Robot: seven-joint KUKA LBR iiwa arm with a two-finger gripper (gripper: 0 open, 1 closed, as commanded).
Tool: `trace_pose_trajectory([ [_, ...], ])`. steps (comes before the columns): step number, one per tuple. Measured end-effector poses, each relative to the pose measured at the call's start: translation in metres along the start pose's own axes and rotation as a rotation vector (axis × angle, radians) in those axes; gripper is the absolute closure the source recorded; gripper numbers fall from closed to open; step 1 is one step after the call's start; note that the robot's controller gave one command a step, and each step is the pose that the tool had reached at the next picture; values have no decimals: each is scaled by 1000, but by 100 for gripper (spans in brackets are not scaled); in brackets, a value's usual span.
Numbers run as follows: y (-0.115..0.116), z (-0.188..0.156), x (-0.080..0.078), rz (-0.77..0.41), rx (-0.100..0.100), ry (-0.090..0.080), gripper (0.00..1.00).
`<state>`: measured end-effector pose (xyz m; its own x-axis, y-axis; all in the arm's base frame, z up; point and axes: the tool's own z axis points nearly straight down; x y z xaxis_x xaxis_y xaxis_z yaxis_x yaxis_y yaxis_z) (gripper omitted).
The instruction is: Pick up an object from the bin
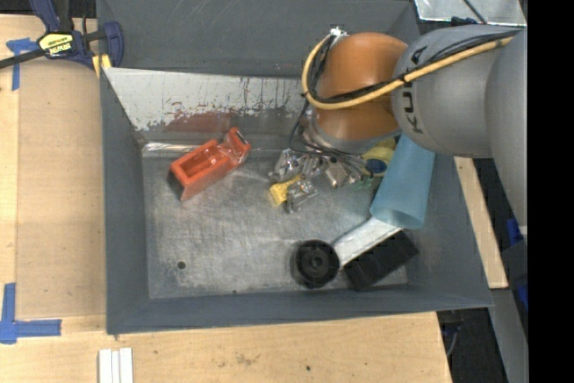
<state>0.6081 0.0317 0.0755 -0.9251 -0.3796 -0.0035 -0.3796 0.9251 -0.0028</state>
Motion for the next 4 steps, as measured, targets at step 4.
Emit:
trace_pose_trajectory([
  [4,6,-94,-4,-22,-3,0,100],
])
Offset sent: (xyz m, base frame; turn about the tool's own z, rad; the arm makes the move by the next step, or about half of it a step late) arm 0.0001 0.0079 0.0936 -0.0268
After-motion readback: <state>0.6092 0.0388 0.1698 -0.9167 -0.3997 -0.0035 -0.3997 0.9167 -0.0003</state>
